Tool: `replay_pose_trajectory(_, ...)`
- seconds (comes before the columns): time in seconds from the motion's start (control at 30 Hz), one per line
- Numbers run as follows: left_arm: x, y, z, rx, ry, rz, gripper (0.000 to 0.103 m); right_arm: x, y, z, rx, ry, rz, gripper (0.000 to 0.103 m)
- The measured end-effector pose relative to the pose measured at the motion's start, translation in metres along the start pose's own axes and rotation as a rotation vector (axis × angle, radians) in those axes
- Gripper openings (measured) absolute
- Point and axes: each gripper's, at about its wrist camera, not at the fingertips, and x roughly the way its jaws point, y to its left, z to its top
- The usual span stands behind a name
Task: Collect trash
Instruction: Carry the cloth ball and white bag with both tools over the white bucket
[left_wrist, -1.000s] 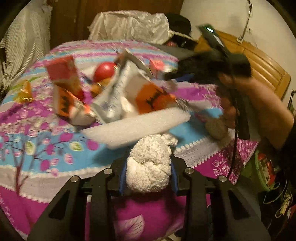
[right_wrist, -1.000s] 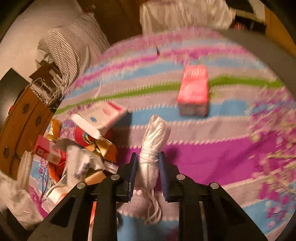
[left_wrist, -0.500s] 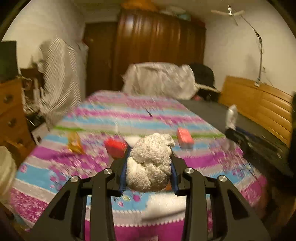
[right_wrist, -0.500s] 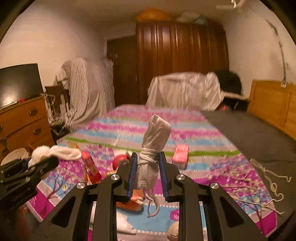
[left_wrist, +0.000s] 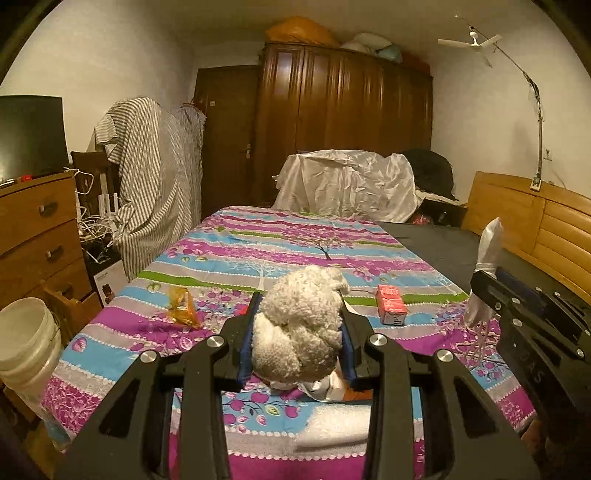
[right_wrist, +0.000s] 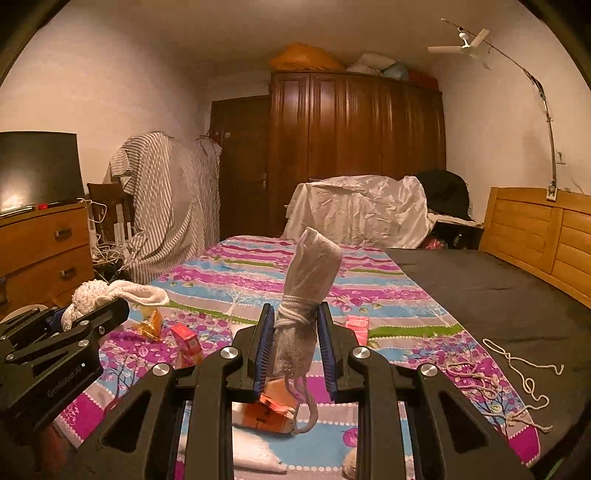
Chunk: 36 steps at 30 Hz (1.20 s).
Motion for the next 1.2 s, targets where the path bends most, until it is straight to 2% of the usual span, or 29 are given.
replay_pose_trajectory(0.2, -0.006, 0.034, 0.011, -0.03, -0.022, 0.061, 0.035, 0.009, 0.033, 0.02, -0.031, -0.006, 0.079, 0.025)
replay_pose_trajectory(0.4, -0.011, 0.09, 0.023, -0.071, -0.034, 0.168, 0.035, 0.031, 0.097, 0.048, -0.067, -0.016, 0.184, 0.025)
replay_pose_trajectory(0.57, -0.019, 0.147, 0.031, -0.108, -0.045, 0.274, 0.035, 0.043, 0.168, 0.067, -0.1, -0.012, 0.291, 0.025)
replay_pose_trajectory(0.87, -0.043, 0.256, 0.038, -0.197, -0.043, 0.466, 0.035, 0.06, 0.325, 0.094, -0.171, 0.015, 0.492, 0.025)
replay_pose_trajectory(0.93, -0.05, 0.27, 0.037, -0.206, -0.043, 0.497, 0.035, 0.064, 0.363, 0.097, -0.195, 0.027, 0.542, 0.025)
replay_pose_trajectory(1.2, -0.055, 0.359, 0.038, -0.26, 0.008, 0.618, 0.035, 0.095, 0.513, 0.103, -0.266, 0.132, 0.71, 0.025)
